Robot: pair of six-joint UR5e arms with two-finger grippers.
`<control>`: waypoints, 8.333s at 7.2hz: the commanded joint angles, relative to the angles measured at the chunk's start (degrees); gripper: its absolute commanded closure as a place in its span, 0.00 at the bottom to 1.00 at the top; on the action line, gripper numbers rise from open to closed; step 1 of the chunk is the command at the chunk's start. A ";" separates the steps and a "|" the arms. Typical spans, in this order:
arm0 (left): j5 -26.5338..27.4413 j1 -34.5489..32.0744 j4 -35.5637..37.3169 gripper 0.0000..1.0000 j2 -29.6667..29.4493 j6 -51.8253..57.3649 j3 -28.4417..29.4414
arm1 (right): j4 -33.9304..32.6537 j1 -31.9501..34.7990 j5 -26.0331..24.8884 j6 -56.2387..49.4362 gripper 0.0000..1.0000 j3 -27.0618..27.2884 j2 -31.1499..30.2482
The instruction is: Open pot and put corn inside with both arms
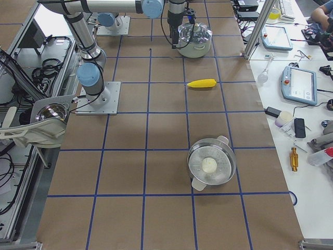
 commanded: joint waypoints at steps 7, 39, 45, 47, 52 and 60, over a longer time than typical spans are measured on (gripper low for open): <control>-0.29 0.00 -0.28 0.00 0.13 -0.58 0.25 | -0.08 0.08 -0.56 0.18 0.00 -0.27 -0.01; -3.19 0.66 7.03 1.00 -20.01 -9.21 9.49 | -47.45 -6.60 8.40 -10.67 1.00 7.21 31.45; -3.54 23.62 22.70 1.00 -20.26 14.95 -8.25 | -17.43 12.87 3.31 21.20 1.00 -18.59 24.67; -3.45 24.61 29.30 1.00 -21.40 19.16 -11.52 | -13.53 19.21 1.56 28.72 1.00 -24.42 28.53; -3.54 24.61 33.82 1.00 -22.99 20.77 -16.54 | -16.67 28.46 -0.04 34.55 1.00 -27.96 37.85; -1.25 24.61 38.21 1.00 -24.04 19.37 -19.00 | -19.33 27.68 0.40 32.34 0.00 -23.39 34.29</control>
